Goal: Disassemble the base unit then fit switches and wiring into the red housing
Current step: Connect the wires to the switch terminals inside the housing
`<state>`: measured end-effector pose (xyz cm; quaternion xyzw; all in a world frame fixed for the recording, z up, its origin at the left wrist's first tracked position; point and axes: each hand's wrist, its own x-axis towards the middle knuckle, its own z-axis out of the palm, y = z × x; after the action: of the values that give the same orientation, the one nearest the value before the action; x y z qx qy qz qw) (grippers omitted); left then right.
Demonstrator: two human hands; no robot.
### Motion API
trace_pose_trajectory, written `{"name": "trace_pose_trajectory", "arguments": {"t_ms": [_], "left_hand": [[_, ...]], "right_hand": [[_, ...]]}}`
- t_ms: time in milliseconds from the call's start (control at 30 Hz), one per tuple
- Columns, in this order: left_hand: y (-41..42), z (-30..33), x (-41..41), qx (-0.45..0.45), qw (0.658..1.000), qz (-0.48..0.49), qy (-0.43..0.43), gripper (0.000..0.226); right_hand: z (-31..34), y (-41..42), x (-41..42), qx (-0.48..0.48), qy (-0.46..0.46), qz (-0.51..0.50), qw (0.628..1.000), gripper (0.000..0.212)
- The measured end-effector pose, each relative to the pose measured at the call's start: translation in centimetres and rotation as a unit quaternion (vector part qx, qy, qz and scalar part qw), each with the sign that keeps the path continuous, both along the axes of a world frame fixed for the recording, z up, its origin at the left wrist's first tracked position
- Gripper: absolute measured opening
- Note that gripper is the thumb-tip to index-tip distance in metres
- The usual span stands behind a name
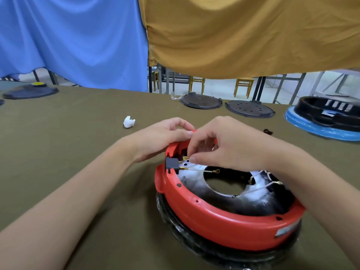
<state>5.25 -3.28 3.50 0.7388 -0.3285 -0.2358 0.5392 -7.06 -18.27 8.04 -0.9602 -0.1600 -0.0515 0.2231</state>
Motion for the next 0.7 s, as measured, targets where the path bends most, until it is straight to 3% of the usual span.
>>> {"name": "trace_pose_trajectory", "arguments": {"t_ms": [700], "left_hand": [[0.09, -0.08, -0.19, 0.029, 0.998, -0.014, -0.054, 0.019]], "right_hand": [[-1.03, 0.0, -0.21, 0.015, -0.014, 0.0, 1.0, 0.01]]}}
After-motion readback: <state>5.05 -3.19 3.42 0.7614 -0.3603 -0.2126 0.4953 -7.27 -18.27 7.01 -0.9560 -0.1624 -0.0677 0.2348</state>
